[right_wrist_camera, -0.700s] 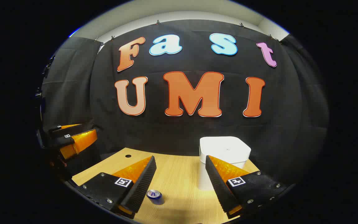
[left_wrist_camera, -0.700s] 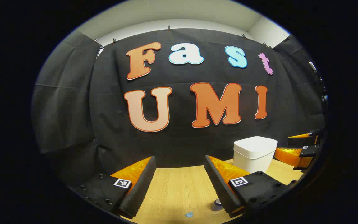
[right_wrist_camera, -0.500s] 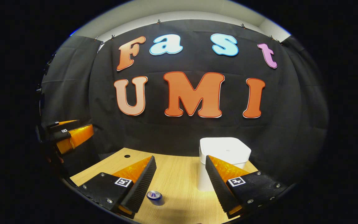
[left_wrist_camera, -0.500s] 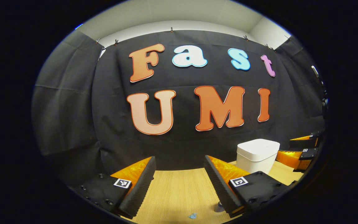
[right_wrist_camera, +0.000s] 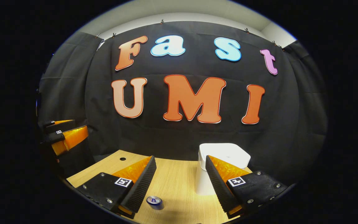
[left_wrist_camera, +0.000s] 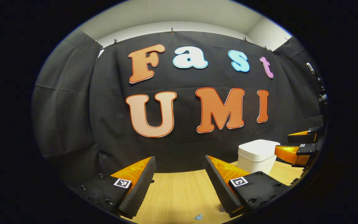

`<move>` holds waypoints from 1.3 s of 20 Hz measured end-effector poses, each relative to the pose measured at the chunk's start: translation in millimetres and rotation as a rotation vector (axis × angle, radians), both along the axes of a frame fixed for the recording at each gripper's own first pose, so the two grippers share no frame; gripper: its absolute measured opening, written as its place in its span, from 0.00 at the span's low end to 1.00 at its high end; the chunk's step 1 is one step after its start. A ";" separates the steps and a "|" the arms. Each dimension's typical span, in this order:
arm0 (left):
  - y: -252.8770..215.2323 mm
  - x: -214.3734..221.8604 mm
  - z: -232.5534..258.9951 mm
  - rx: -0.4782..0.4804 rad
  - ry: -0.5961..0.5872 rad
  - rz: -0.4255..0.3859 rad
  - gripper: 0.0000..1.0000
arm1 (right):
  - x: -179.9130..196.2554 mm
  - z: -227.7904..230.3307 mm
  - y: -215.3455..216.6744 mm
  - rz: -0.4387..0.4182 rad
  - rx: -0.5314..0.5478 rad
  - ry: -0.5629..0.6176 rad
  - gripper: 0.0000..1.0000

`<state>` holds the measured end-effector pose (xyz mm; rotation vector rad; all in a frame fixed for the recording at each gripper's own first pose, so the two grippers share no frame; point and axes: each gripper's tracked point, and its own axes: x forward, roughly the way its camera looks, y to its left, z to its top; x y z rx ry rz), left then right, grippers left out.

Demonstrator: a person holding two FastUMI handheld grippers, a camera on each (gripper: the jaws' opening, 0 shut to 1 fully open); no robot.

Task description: Press the lid of the desktop garbage bin to open it, pick up the crumpled paper on the desktop and throw it into the bin, then pick up the pop can on the desktop and drop it into the bin, and finally close the garbage bin lid.

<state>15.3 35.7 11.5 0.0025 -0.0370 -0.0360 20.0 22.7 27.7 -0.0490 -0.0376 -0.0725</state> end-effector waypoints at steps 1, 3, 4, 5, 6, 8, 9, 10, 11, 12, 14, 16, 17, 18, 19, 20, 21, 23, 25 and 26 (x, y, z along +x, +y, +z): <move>0.8 0.3 1.2 0.002 -0.005 -0.005 1.00 | 0.5 3.0 1.8 -0.003 -0.003 -0.006 0.96; -0.4 2.2 -0.6 -0.003 -0.003 -0.020 1.00 | 3.0 7.3 4.4 -0.009 -0.014 -0.015 0.96; -1.1 2.1 -2.5 -0.008 0.002 -0.027 1.00 | 4.3 8.8 4.2 -0.009 -0.017 -0.014 0.96; -0.9 1.7 -2.5 -0.010 0.005 -0.030 0.99 | 5.2 10.6 2.8 -0.012 -0.020 -0.016 0.96; 0.5 1.4 -2.3 -0.010 0.003 -0.025 1.00 | 6.5 12.7 0.9 -0.014 -0.020 -0.020 0.96; 2.4 0.3 -3.5 -0.011 0.004 -0.007 0.99 | 12.1 12.5 -7.1 -0.018 -0.016 -0.017 0.96; 3.1 0.6 -4.3 -0.014 0.004 0.004 0.99 | 14.5 12.8 -10.1 -0.016 -0.015 -0.016 0.96; 2.4 -0.1 -5.7 -0.016 0.009 0.016 0.99 | 17.2 13.7 -15.0 -0.016 -0.018 -0.016 0.96; 1.6 0.6 -7.4 -0.015 0.014 0.028 1.00 | 20.2 14.8 -22.4 -0.016 -0.024 -0.020 0.96; 0.6 -0.1 -8.7 -0.010 0.021 0.038 1.00 | 23.6 16.2 -30.3 -0.022 -0.029 -0.022 0.96; -1.5 -0.1 -5.9 0.003 0.020 0.062 1.00 | 34.1 17.3 -48.6 -0.027 -0.030 -0.017 0.96; -3.6 1.2 -4.6 0.013 0.022 0.087 1.00 | 44.1 17.2 -70.0 -0.046 -0.024 -0.007 0.90; -6.2 2.0 -4.2 0.014 0.025 0.098 1.00 | 50.8 17.1 -79.3 -0.051 -0.019 -0.004 0.85; -7.9 1.9 -4.8 0.016 0.029 0.109 1.00 | 57.1 16.8 -88.2 -0.051 -0.017 -0.002 0.82; -9.2 1.8 -5.8 0.019 0.035 0.121 0.99 | 62.9 17.3 -96.0 -0.050 -0.017 0.003 0.76; -11.1 2.2 -7.3 0.021 0.041 0.133 0.99 | 68.2 17.7 -104.2 -0.052 -0.021 0.008 0.74; -12.6 2.4 -8.3 0.024 0.047 0.144 1.00 | 74.1 15.1 -114.6 -0.063 -0.029 0.014 0.68; -14.3 3.2 -11.3 0.033 0.062 0.172 1.00 | 84.2 12.5 -128.2 -0.070 -0.043 0.019 0.57; -14.5 2.3 -12.2 0.040 0.074 0.197 1.00 | 93.3 10.0 -138.5 -0.066 -0.042 0.025 0.40; -14.5 2.5 -11.6 0.044 0.076 0.211 0.99 | 99.0 7.6 -142.1 -0.058 -0.034 0.032 0.36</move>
